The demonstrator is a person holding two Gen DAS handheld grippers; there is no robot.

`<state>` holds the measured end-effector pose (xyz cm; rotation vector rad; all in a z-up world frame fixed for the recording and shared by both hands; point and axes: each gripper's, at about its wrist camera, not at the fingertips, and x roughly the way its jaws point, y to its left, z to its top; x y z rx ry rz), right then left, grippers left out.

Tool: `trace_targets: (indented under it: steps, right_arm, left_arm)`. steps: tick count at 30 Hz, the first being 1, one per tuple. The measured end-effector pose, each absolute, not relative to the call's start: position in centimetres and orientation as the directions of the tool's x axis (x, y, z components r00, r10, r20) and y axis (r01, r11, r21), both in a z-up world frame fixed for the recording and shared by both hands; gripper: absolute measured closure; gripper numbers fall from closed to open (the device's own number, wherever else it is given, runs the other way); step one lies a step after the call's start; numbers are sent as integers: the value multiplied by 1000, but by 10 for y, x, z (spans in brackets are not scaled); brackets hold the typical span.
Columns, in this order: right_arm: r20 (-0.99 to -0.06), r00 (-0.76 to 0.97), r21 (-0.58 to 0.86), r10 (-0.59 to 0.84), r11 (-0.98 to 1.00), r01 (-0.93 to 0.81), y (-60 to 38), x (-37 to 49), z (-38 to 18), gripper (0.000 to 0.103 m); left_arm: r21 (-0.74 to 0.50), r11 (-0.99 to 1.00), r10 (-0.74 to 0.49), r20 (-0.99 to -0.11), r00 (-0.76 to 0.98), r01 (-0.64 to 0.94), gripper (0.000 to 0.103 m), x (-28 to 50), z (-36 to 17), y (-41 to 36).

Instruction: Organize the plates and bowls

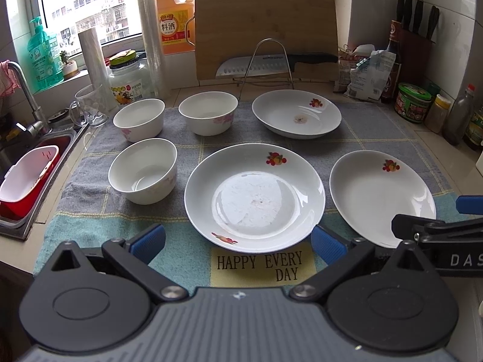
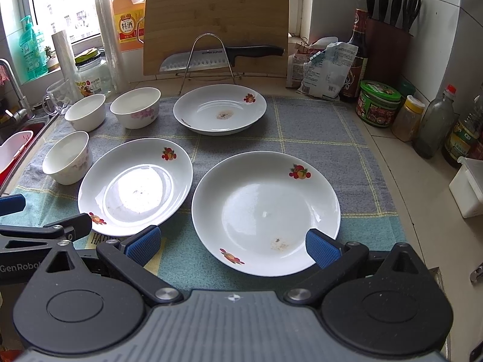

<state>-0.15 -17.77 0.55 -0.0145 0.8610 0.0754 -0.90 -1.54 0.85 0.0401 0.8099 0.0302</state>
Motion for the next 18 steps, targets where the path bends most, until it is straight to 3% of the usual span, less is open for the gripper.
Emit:
trace_targets:
  steps: [18]
  right_arm:
    - [-703, 699, 10, 133, 984, -177, -207, -13, 11, 0]
  left_arm:
    - [-1, 1000, 10, -686, 728, -14, 1, -20, 14, -40]
